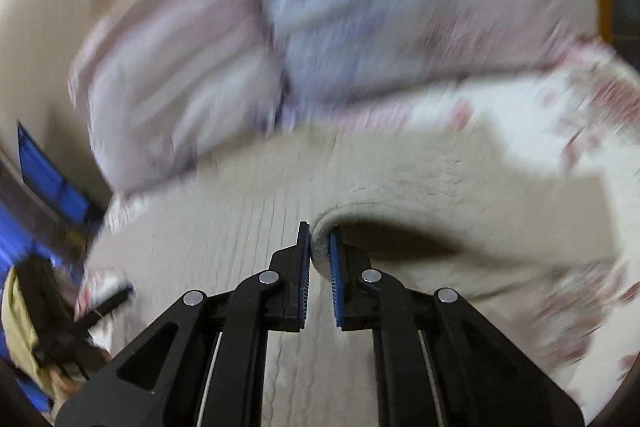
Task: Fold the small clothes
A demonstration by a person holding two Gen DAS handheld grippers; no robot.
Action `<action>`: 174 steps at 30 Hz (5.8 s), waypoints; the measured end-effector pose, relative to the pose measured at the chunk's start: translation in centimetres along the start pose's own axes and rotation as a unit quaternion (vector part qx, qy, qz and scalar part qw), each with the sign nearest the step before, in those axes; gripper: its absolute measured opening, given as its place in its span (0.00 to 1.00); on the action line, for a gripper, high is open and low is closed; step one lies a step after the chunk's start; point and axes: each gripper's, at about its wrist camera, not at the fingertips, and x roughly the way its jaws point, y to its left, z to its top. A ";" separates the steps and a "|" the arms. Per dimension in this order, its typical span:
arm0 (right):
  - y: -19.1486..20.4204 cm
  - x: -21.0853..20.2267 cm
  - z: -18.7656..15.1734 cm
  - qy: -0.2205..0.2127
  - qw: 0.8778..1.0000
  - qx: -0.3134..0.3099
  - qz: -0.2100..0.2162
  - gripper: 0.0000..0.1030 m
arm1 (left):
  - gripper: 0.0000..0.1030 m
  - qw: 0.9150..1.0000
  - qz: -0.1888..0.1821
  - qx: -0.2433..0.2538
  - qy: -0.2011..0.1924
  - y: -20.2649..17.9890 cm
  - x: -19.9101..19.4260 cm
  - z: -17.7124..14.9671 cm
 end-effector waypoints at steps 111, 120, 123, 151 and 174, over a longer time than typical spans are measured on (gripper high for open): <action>-0.2 -5.2 -2.9 -0.028 0.994 0.104 -0.032 0.57 | 0.05 0.889 0.079 -0.426 -0.150 31.7 -12.3 4.2; 0.3 -5.4 -3.1 -0.029 0.994 0.098 -0.030 0.57 | 0.05 0.944 -0.009 -0.292 -0.155 19.0 -11.0 8.1; 0.7 -5.4 -3.2 -0.028 0.995 0.092 -0.029 0.57 | 0.05 0.962 -0.055 -0.235 -0.130 13.2 -8.1 8.6; 15.9 -1.5 -1.0 0.021 0.976 -0.215 0.041 0.59 | 0.37 0.936 -0.096 -0.339 -0.023 13.7 0.9 3.3; -0.3 -4.5 1.5 0.004 0.998 0.068 -0.010 0.55 | 0.68 0.992 -0.125 -0.006 0.029 2.5 0.0 5.1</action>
